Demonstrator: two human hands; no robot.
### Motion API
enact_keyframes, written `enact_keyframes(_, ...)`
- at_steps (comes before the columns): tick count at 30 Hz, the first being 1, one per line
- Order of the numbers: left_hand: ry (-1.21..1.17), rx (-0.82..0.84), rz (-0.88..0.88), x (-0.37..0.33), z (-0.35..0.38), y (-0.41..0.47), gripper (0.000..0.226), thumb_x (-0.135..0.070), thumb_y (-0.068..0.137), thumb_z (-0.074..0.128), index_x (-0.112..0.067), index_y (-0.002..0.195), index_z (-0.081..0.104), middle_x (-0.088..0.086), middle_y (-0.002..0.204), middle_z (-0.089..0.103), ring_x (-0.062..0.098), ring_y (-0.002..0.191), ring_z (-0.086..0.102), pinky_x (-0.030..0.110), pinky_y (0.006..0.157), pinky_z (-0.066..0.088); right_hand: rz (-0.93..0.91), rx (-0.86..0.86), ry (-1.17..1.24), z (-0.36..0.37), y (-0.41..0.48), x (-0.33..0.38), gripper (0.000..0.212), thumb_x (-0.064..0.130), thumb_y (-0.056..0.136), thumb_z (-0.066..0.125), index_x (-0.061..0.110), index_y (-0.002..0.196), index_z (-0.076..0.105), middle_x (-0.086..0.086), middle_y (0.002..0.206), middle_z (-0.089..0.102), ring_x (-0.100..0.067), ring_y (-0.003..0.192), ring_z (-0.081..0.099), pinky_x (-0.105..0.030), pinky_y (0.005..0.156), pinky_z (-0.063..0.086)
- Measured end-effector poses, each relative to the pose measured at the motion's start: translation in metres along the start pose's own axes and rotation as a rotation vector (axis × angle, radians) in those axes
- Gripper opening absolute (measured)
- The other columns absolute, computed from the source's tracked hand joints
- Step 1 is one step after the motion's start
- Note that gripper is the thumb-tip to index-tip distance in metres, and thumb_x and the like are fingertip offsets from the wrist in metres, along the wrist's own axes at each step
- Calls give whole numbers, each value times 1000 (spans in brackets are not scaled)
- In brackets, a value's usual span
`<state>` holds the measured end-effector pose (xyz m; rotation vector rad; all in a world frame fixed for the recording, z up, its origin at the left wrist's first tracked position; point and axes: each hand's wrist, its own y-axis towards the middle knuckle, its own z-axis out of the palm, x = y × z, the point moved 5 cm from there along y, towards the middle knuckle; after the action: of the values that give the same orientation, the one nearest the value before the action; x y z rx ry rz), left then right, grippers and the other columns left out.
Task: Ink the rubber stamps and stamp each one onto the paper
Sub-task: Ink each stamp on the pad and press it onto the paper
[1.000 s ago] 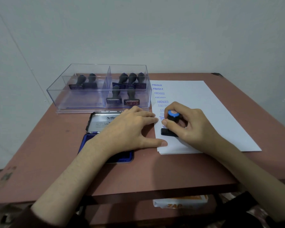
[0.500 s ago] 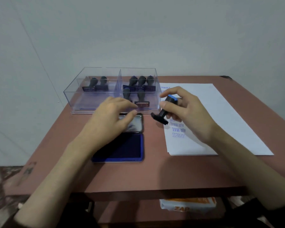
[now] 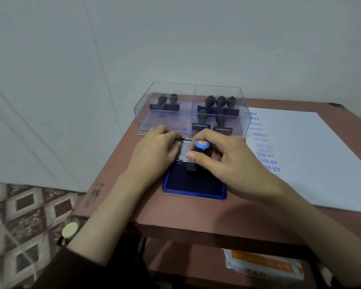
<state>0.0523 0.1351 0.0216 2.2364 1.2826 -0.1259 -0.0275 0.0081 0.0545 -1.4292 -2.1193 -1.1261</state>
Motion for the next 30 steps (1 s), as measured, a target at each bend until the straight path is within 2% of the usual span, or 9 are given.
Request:
enact_keyframes(2, 18, -8, 1, 0, 1, 0, 25, -27, 93, 49, -22, 112, 64, 2, 103, 55, 22, 98, 51, 31, 73, 39, -19, 14, -29, 3, -1, 1, 12, 27, 86, 65, 25, 80, 55, 4, 51, 43, -10, 48, 37, -17, 48, 29)
enact_keyframes(5, 18, -22, 13, 0, 2, 0, 25, -24, 93, 48, -20, 112, 64, 4, 104, 55, 24, 97, 51, 35, 73, 43, -57, 36, -89, 8, -3, 3, 19, 31, 86, 61, 37, 77, 45, 15, 56, 48, -8, 50, 42, -12, 51, 31)
enact_keyframes(8, 31, -36, 23, 0, 2, 0, 25, -23, 94, 48, -19, 113, 64, 4, 106, 55, 24, 97, 51, 36, 75, 44, -90, 21, -122, 12, -4, 3, 16, 28, 84, 59, 32, 81, 45, 27, 61, 50, -1, 52, 44, -7, 54, 31)
enact_keyframes(12, 41, -59, 41, 0, 3, 0, 24, -22, 93, 49, -17, 111, 64, 5, 104, 56, 25, 94, 52, 33, 71, 42, -161, -35, -172, 16, -6, 3, 18, 21, 83, 59, 26, 82, 41, 19, 53, 39, 7, 53, 42, -3, 55, 30)
enact_keyframes(16, 42, -74, 55, 0, 4, 0, 23, -20, 92, 50, -16, 110, 65, 7, 102, 56, 26, 92, 53, 35, 71, 43, -184, -22, -221, 18, -5, 2, 19, 20, 84, 57, 25, 83, 39, 18, 58, 37, 9, 55, 39, -4, 56, 31)
enact_keyframes(23, 35, -91, 76, 0, 3, 1, 22, -18, 92, 51, -14, 109, 65, 7, 101, 56, 27, 91, 52, 36, 71, 43, -170, 39, -254, 20, -5, 1, 16, 24, 86, 53, 23, 84, 38, 15, 60, 40, -6, 61, 44, -14, 56, 33)
enact_keyframes(30, 44, -96, 87, -1, 3, 0, 23, -17, 92, 51, -13, 109, 64, 8, 102, 56, 27, 91, 52, 33, 71, 40, -158, 60, -256, 22, -5, 0, 14, 24, 87, 52, 20, 84, 39, 12, 59, 42, -7, 59, 44, -15, 55, 33)
